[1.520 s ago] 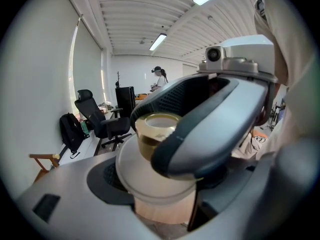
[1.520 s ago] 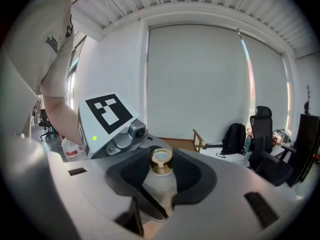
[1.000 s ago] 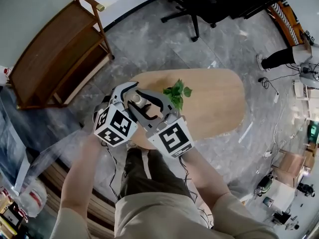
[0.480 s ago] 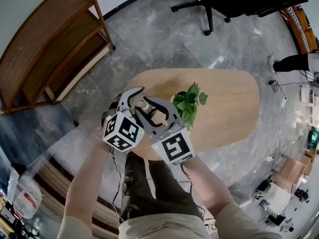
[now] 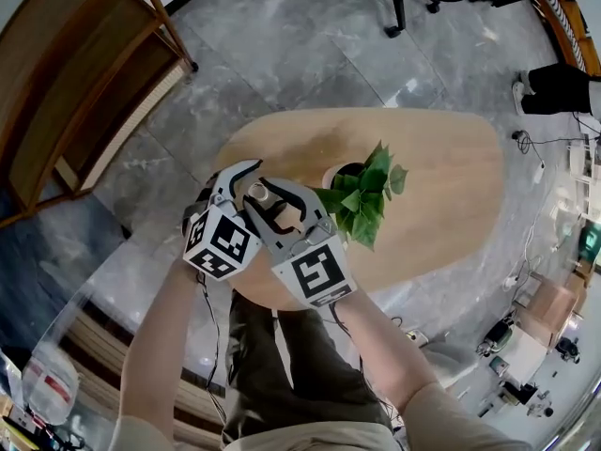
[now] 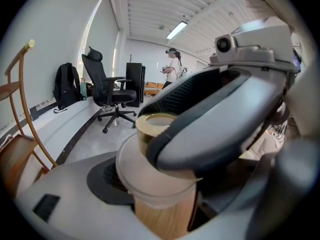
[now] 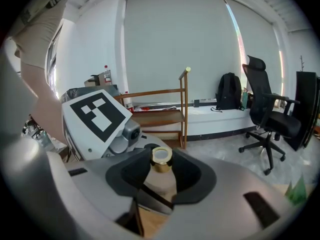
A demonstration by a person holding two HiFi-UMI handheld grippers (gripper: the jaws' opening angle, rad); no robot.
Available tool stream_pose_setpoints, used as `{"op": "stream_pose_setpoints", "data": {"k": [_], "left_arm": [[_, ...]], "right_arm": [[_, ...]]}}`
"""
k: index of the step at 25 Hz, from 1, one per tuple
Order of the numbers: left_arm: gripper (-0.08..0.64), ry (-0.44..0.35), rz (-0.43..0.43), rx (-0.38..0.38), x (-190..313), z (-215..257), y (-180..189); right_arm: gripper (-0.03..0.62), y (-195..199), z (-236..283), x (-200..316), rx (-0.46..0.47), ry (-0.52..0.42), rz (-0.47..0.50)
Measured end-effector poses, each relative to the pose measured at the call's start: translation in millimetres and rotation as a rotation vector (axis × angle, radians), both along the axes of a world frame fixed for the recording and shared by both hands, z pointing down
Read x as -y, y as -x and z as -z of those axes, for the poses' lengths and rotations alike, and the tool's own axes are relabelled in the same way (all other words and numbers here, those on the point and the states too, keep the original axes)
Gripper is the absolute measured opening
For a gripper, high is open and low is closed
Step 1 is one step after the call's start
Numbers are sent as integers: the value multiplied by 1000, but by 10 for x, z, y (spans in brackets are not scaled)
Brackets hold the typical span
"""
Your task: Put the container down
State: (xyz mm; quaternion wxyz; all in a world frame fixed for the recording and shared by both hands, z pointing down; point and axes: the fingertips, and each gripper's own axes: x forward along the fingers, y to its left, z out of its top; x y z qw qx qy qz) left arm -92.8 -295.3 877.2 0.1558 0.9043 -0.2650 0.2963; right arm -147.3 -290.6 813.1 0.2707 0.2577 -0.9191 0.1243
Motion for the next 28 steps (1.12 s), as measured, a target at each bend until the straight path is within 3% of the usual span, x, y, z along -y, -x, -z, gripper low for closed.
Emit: {"op": "stream_pose_setpoints", "data": {"k": [11,16,21,28], "left_arm": [[333,29,-32,42,-134,-644,30],[333,19,-21,27,-127,-719,21],[333,-86,-17,50,-106,-734,29],[338,-51,66,61,-162,-772,148]], "right_arm": [[112,-10,-656,-120,25,35,-20],[112,5,-701,-109,75,-23,-19],[118,-6,-755,-175,62,-46,17],[131,-22,-782,-184,53,20,-37]]}}
